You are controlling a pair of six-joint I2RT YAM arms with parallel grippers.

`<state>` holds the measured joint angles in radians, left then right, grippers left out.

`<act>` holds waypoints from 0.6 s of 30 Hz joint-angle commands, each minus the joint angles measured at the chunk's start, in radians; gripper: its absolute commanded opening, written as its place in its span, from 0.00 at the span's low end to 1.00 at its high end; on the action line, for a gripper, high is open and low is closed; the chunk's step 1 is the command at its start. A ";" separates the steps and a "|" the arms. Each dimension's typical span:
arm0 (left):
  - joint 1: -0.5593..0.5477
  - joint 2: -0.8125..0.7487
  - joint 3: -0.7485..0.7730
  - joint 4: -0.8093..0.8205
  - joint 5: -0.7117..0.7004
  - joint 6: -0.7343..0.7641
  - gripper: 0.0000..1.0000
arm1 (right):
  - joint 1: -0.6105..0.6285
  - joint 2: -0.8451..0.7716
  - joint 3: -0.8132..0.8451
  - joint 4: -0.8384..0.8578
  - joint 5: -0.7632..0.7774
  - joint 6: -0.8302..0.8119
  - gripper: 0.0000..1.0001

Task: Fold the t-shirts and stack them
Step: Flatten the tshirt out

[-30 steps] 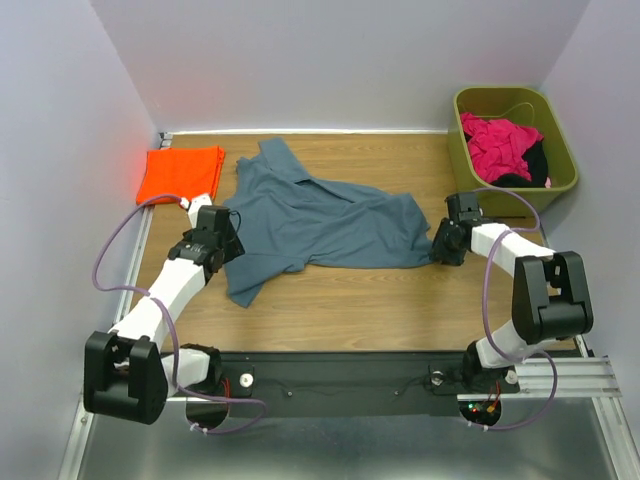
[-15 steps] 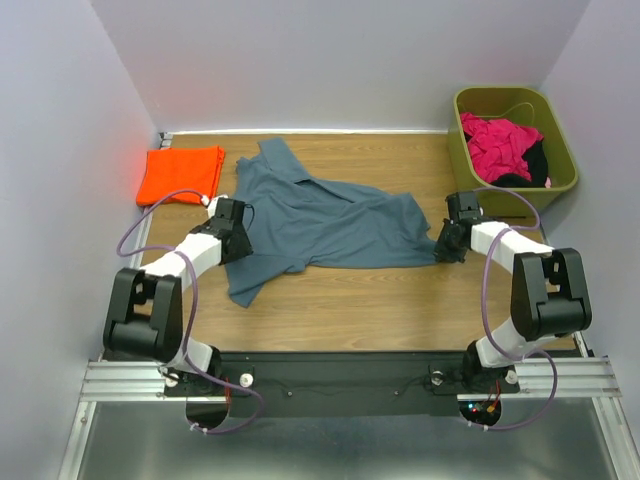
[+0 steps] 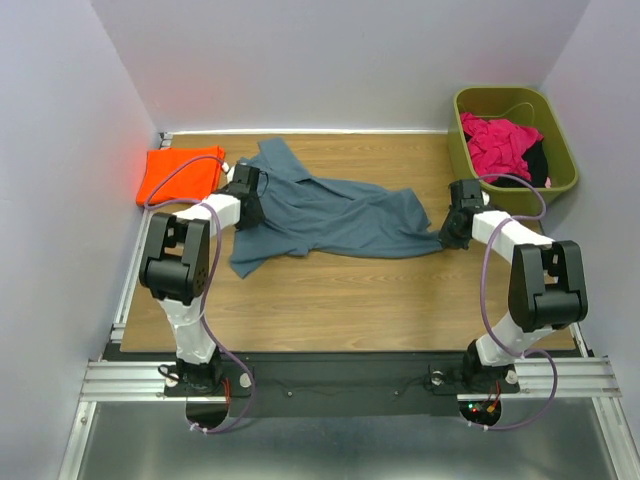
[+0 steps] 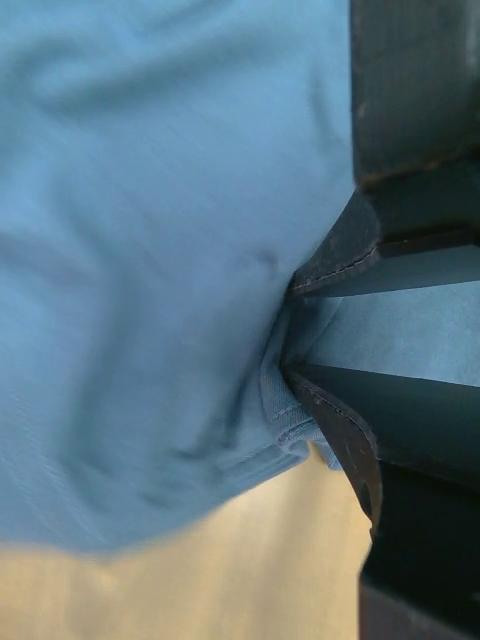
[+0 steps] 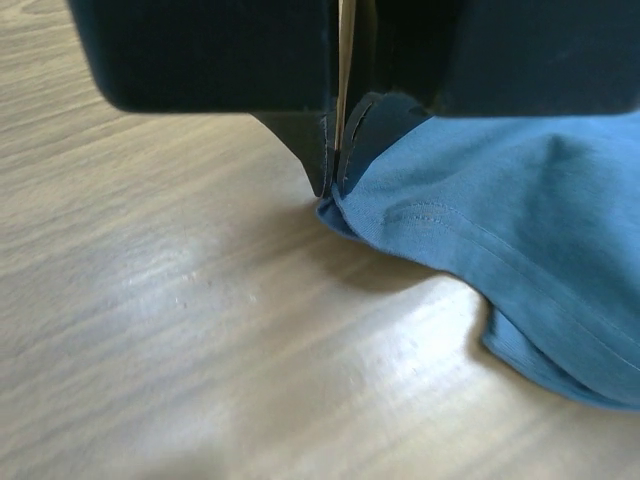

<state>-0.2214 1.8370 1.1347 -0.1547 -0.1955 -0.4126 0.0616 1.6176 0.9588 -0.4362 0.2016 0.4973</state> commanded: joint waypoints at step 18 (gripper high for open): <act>-0.035 -0.558 -0.361 -0.241 -0.111 -0.245 0.58 | -0.008 -0.056 0.031 0.019 -0.083 -0.019 0.01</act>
<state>-0.2451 1.3052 0.8555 -0.3180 -0.2867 -0.5858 0.0601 1.6093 0.9844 -0.4362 0.1402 0.4896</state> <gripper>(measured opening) 0.584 0.024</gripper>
